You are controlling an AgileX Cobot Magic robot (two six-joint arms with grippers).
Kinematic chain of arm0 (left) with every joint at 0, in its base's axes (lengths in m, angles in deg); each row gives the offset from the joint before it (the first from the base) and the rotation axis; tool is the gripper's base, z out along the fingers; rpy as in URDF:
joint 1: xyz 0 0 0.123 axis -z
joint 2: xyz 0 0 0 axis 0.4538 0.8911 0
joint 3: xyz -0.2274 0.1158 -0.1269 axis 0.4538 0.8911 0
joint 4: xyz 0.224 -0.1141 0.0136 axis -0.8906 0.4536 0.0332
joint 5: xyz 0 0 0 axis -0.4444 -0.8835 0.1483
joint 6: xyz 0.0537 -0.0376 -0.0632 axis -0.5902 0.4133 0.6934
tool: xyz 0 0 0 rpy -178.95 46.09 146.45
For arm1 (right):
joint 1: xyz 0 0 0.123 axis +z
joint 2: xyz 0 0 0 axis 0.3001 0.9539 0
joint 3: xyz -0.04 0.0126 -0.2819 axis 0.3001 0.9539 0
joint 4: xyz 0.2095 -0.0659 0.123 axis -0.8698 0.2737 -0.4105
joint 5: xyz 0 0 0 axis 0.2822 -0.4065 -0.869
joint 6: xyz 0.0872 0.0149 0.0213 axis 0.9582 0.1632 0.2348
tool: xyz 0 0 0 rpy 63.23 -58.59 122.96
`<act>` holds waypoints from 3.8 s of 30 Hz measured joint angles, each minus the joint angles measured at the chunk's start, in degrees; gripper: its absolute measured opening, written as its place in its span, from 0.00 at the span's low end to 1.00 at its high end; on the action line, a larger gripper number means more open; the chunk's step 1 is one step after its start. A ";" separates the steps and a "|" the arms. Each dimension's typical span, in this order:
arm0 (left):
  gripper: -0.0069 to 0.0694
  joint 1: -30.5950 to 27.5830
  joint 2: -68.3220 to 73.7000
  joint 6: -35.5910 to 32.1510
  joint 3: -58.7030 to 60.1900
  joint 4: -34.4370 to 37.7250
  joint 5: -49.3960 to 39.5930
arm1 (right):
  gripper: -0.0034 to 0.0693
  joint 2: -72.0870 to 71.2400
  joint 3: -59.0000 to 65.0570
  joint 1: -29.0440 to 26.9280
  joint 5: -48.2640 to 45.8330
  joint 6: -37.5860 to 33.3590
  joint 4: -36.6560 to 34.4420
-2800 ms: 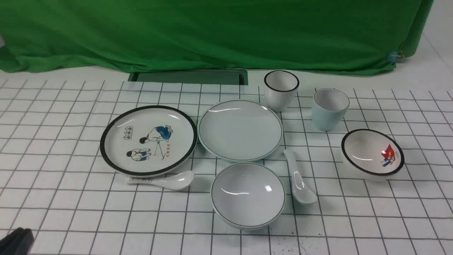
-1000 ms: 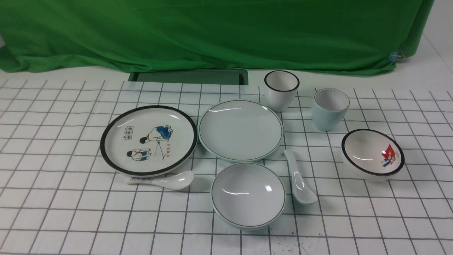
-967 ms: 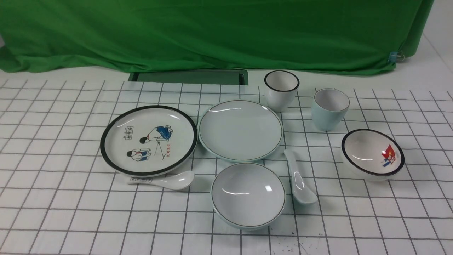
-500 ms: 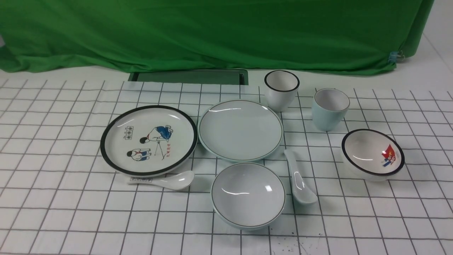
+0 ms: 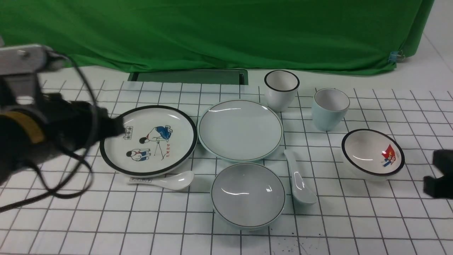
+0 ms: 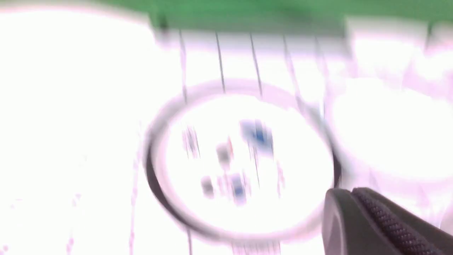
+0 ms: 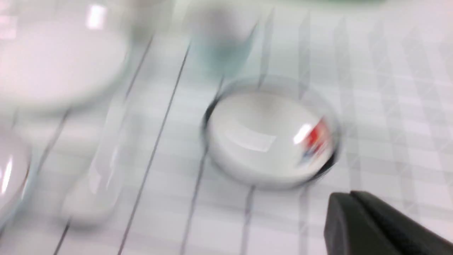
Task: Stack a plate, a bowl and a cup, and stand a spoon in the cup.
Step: Use the left arm to grab a blue rice bowl, then use the left arm to put the blue rice bowl into the blue large plate in the middle, then use the right arm to grab a blue teacup, then use the right arm to put the blue teacup into the blue rice bowl in the middle
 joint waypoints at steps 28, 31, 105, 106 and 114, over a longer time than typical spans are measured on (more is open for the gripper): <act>0.18 13.34 39.63 -26.51 -28.90 16.94 -18.03 | 0.10 8.27 -15.88 14.14 -22.33 -11.76 -0.28; 0.08 13.34 37.57 -26.95 -31.36 17.57 -20.05 | 0.10 8.27 -15.88 14.14 -22.00 -12.83 -0.28; 0.04 3.02 -35.07 -14.85 22.09 -0.21 6.82 | 0.16 61.80 -79.93 13.71 -37.81 -15.01 -14.98; 0.04 3.02 -35.18 -14.85 21.73 1.20 7.27 | 0.16 63.70 -79.94 15.29 -35.87 -14.48 -15.14; 0.04 3.02 -35.18 -14.74 20.17 5.05 4.37 | 0.22 70.94 -82.26 17.10 -33.87 -11.47 -14.33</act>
